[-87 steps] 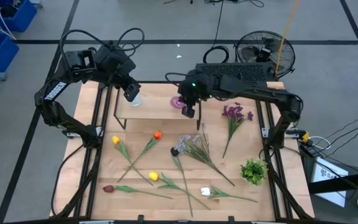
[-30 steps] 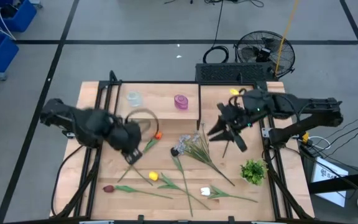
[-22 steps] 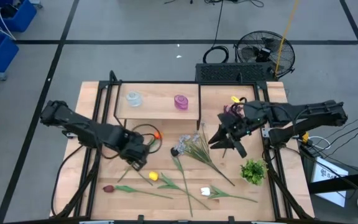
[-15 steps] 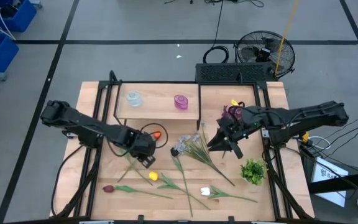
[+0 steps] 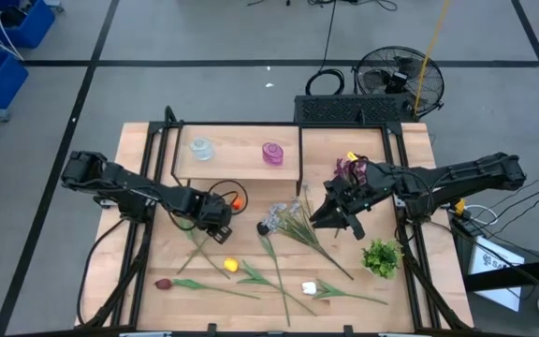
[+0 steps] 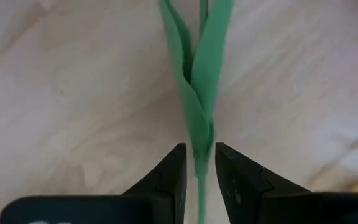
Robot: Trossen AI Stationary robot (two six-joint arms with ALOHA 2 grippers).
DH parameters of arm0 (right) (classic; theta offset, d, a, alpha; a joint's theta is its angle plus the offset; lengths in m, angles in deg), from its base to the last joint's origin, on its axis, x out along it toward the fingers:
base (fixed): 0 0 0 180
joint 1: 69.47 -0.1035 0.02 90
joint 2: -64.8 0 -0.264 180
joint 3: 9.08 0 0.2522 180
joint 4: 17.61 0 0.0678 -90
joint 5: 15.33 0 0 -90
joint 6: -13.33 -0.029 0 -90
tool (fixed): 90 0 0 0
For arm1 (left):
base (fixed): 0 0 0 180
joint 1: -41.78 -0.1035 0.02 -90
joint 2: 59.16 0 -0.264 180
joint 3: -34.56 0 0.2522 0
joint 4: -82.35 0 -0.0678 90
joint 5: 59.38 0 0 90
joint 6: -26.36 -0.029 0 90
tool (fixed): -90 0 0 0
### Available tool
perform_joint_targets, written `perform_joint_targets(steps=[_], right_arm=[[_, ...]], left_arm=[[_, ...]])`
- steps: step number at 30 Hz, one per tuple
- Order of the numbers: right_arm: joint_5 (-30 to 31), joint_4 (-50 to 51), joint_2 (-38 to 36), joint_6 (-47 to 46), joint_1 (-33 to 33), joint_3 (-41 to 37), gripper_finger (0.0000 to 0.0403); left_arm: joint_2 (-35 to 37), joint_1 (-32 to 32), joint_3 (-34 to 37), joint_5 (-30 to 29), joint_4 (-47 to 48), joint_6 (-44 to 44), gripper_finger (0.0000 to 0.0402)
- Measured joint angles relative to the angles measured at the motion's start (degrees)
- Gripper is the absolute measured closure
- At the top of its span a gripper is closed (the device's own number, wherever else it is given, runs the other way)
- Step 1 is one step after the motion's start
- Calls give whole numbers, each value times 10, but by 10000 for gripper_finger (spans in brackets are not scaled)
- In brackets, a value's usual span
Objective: Pick and place flowers into a vace then onto a shelf
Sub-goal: Put the orange flower into the transparent vase on the shelf
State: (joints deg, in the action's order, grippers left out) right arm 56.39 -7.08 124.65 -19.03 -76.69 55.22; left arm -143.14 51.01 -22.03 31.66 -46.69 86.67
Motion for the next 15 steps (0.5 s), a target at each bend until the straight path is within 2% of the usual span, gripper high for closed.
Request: perform_joint_targets(steps=[6,11,15], right_arm=[[1,0,0,1,0,0,309],[1,0,0,5,0,0,309],[1,1,0,5,0,0,309]], left_arm=[[1,-9,42,5,-21,13,317],[1,-6,40,13,-30,-12,384],[0,-5,23,43,-73,-12,389]])
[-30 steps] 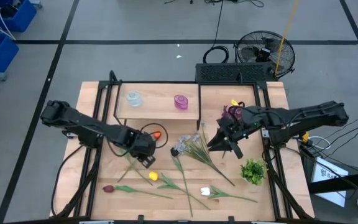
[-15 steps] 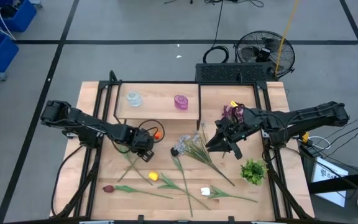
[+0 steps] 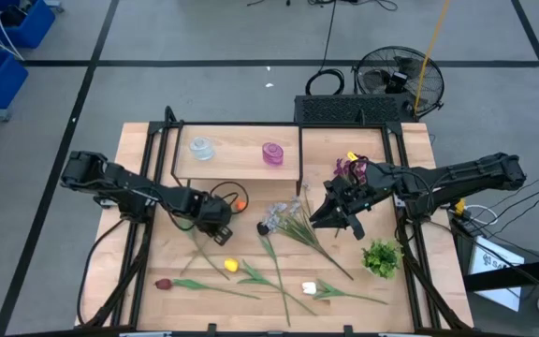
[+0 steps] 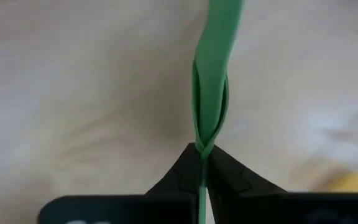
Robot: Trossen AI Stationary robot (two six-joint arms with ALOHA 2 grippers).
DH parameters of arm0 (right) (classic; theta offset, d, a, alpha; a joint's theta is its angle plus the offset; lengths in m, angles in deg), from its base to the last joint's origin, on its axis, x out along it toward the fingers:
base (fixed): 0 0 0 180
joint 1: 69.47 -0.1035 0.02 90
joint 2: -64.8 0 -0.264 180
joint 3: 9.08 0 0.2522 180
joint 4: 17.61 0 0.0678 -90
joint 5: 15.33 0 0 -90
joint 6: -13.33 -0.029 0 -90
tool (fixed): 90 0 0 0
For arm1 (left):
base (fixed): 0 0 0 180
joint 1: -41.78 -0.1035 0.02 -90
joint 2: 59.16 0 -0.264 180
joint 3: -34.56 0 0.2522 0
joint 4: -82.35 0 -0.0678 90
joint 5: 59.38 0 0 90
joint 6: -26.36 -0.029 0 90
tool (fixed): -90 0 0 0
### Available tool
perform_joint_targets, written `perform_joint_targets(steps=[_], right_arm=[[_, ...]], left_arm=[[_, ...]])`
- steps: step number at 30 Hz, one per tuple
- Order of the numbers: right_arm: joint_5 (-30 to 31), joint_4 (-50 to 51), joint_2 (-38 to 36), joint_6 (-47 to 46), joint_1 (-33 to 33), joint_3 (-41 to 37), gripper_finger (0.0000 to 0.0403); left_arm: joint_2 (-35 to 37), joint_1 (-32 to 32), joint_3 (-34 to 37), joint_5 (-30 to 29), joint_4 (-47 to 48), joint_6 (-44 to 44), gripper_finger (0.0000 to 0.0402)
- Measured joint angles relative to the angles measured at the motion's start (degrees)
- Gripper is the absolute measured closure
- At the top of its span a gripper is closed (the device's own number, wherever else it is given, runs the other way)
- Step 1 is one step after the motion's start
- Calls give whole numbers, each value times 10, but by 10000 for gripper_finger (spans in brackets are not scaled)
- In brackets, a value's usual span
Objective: Pick and place flowers into a vace then onto a shelf
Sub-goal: Put the orange flower into the transparent vase on the shelf
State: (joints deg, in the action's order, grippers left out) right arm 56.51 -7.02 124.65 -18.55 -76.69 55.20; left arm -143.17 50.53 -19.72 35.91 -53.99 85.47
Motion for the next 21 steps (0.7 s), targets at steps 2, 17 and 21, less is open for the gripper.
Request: perform_joint_targets(steps=[2,17,21], right_arm=[[0,0,0,0,0,0,309],[1,-1,0,0,0,0,309],[1,-2,0,0,0,0,309]], left_arm=[[3,4,-17,37,-19,1,392],[89,110,-383,-316,174,-97,392],[126,121,-454,-538,201,-155,392]])
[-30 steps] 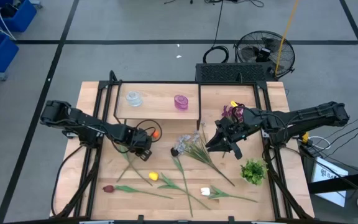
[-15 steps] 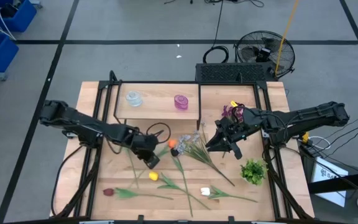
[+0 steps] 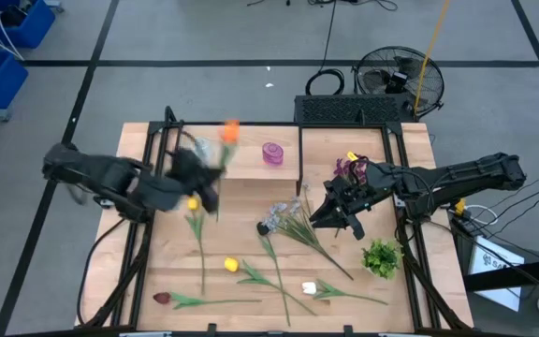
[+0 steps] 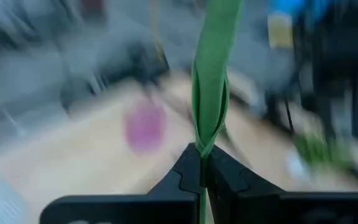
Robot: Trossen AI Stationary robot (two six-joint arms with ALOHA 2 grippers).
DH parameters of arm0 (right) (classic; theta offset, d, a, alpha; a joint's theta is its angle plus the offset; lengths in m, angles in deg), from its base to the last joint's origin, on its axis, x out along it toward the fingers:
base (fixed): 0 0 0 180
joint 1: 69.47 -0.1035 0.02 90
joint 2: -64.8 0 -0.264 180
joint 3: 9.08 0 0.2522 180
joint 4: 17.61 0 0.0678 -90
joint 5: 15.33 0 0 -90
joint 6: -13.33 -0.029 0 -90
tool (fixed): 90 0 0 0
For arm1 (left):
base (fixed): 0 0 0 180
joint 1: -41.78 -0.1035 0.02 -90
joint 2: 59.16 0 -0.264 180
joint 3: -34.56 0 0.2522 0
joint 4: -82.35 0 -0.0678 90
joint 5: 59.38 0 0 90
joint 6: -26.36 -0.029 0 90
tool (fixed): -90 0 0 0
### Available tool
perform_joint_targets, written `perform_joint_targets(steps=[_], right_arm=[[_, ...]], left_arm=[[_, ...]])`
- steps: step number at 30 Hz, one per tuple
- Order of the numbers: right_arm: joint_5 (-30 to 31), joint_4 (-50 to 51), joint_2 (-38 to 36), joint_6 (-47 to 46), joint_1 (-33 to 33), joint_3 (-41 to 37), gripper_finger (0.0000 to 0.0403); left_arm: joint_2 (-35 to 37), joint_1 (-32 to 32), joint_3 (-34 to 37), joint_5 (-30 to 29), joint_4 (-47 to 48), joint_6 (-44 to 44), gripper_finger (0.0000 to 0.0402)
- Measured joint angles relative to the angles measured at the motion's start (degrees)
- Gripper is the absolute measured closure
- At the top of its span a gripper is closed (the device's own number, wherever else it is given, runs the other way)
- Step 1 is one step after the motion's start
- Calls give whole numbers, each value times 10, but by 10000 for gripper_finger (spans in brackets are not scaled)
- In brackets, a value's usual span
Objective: Pick and place flowers into a vace then onto a shelf
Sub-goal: Put the orange flower into the transparent vase on the shelf
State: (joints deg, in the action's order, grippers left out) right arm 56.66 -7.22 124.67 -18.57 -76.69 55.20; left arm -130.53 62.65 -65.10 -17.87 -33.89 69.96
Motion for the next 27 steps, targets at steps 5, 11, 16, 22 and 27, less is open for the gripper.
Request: perform_joint_targets(steps=[5,11,16,22,27], right_arm=[[3,-3,0,-2,0,0,309],[3,-3,0,1,0,0,309],[4,-3,0,0,0,0,309],[4,-3,0,0,0,0,309],[4,-3,0,-3,0,0,309]], left_arm=[[43,-23,-6,-212,12,-46,392],[58,-78,19,-334,8,-149,392],[57,-140,36,-325,7,-132,392],[48,-203,82,-294,-18,-124,385],[48,-224,110,-264,-89,-168,393]])
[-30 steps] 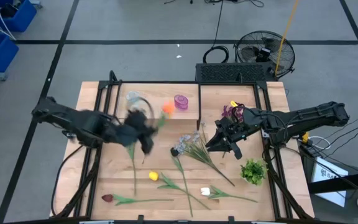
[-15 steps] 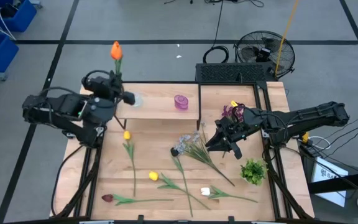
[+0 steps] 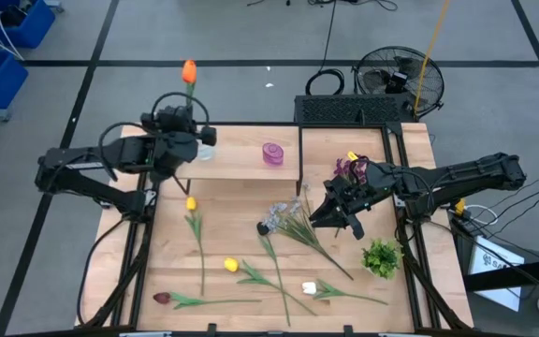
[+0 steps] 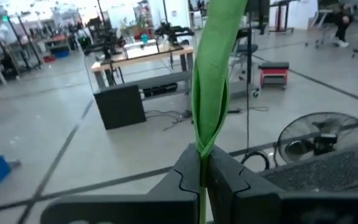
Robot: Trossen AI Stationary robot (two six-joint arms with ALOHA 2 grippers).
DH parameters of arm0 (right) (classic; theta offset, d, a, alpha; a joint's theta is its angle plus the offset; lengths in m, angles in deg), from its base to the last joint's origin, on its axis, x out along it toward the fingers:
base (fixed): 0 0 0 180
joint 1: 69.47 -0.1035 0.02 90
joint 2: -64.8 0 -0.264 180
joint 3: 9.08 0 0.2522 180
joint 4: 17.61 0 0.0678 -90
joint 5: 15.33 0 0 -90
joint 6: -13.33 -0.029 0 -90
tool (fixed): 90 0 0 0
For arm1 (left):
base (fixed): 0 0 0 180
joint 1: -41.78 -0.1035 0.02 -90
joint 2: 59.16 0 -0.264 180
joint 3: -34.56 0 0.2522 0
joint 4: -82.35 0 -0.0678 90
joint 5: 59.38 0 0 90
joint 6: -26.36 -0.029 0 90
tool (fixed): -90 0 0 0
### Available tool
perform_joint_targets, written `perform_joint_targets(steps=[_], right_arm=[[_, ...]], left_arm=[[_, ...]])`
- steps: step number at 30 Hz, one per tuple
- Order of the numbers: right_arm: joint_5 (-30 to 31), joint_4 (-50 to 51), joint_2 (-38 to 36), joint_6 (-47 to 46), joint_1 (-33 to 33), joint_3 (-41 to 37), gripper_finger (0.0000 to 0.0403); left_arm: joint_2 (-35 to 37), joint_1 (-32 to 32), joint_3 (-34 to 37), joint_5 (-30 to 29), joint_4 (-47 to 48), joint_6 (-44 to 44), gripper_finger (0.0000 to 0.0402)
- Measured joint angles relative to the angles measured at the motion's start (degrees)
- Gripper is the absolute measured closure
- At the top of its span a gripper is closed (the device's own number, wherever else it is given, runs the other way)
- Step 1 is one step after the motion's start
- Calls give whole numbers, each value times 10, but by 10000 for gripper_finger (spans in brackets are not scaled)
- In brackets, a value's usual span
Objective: Pick and place flowers into a vace then onto a shelf
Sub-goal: Put the orange flower into the transparent vase on the shelf
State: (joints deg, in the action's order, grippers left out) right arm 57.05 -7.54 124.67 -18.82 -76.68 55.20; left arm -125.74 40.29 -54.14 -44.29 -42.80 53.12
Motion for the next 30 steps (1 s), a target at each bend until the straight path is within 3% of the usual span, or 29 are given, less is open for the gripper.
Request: perform_joint_targets(steps=[5,10,17,24,30], right_arm=[[0,0,0,-1,0,0,309],[0,0,0,-1,0,0,309],[-1,0,0,0,0,0,309],[-2,0,0,0,0,0,309],[-2,0,0,0,0,0,309]], left_arm=[[3,0,-4,0,-125,-126,383],[3,-8,-4,44,-201,-212,393],[-8,-27,-4,51,-184,-207,373],[-30,-38,-4,64,-120,-136,391],[-45,-39,-4,60,-85,-116,337]])
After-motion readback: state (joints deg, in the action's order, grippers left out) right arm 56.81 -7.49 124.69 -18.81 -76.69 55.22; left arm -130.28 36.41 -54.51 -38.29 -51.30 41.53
